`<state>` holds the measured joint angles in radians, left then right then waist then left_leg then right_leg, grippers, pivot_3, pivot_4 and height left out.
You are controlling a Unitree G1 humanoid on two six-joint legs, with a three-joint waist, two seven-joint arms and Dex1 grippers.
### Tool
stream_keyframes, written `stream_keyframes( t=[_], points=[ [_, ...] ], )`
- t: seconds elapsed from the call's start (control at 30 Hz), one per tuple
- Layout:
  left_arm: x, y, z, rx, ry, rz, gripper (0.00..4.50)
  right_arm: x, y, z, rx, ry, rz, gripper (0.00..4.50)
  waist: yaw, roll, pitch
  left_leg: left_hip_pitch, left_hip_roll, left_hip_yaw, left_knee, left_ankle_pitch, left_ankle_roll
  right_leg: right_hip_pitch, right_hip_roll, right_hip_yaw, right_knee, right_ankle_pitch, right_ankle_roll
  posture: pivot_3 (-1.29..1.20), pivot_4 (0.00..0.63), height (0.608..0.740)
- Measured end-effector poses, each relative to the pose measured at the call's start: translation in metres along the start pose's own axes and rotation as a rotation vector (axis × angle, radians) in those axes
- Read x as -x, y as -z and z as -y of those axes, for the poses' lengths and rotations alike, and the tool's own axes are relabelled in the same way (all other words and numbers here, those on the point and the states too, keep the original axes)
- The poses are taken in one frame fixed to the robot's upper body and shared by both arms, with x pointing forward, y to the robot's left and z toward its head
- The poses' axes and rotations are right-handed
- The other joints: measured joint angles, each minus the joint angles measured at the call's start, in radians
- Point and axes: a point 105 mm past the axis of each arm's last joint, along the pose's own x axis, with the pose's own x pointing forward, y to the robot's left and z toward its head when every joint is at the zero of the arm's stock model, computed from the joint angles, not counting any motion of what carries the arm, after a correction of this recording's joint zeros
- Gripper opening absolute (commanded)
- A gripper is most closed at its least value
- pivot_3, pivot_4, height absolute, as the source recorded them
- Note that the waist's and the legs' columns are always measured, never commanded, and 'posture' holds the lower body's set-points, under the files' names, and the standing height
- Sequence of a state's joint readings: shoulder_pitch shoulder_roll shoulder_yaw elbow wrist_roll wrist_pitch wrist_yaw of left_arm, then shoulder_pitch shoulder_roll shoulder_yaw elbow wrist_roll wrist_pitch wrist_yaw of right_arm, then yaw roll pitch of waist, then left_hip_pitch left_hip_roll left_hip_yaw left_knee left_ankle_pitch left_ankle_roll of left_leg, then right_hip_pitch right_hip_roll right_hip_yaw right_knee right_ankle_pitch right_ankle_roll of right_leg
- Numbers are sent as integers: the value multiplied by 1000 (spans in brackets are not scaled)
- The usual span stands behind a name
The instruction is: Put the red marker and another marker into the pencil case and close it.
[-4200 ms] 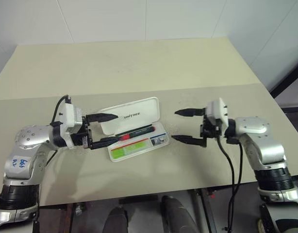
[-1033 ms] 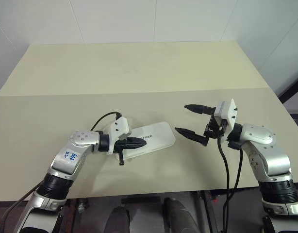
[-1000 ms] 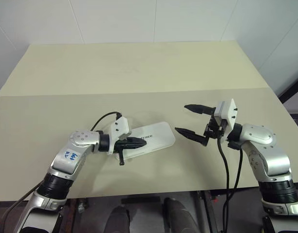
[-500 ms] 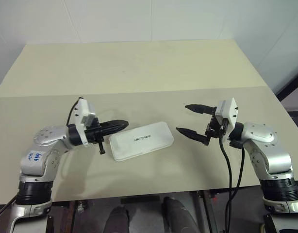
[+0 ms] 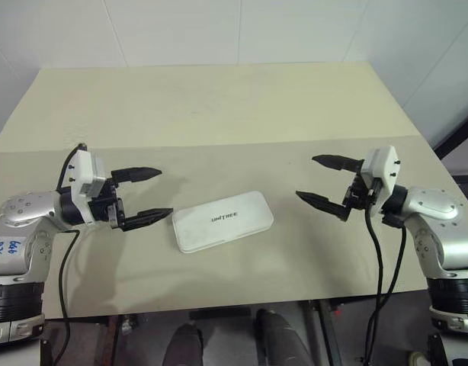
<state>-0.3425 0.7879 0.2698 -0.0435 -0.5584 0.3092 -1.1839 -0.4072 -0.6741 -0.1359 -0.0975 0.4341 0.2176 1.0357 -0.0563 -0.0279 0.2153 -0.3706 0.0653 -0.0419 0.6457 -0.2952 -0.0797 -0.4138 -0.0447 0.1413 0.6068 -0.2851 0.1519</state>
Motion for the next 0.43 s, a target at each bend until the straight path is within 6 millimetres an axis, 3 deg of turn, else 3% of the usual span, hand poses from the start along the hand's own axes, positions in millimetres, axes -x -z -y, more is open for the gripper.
stream_keyframes(
  t=[0.43],
  points=[
    [1,2,-6,-30,-65,34,4483,20,-4,14,37,42,-52,4500,-1,0,0,0,0,0,0,0,0,0,0,0,0,1,1,0,150,740]
  ],
)
